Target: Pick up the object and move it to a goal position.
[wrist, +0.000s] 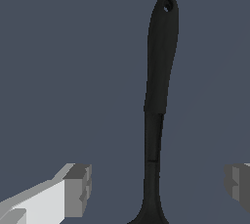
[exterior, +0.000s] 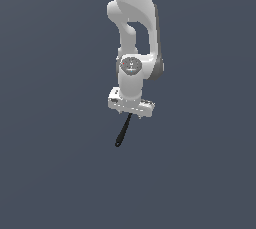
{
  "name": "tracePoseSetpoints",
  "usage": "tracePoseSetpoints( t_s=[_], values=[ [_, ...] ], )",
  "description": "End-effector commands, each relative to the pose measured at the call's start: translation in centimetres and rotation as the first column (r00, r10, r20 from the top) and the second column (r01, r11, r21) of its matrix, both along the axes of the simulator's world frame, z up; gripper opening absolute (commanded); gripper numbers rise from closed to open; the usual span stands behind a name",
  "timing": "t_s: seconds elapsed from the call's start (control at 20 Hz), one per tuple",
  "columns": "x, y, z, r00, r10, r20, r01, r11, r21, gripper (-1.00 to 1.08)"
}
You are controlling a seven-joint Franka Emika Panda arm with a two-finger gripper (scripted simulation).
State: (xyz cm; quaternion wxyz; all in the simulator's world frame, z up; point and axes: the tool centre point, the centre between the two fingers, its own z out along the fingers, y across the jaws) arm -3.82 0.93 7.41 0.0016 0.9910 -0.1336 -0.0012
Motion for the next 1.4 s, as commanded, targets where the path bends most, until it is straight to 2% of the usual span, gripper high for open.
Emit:
tracePoseSetpoints(
  t_s=[0.0, 0.4, 0.8, 1.1, 1.15, 1.35],
  values=[
    [-0.3, 0.1, -0.5, 1.000, -0.019, 0.002, 0.019, 1.000, 0.002, 1.00],
    [-0.4, 0.1, -1.1, 1.000, -0.021, 0.002, 0.021, 1.000, 0.002, 1.00],
    [-0.5, 0.1, -4.7, 1.000, -0.025, 0.002, 0.025, 1.000, 0.003, 1.00],
    [-0.4, 0.1, -5.7, 1.000, -0.026, 0.003, 0.026, 1.000, 0.003, 1.00],
    [-0.4, 0.1, -5.7, 1.000, -0.026, 0.003, 0.026, 1.000, 0.003, -1.00],
    [-0.4, 0.1, -5.7, 1.000, -0.026, 0.003, 0.026, 1.000, 0.003, -1.00]
  ],
)
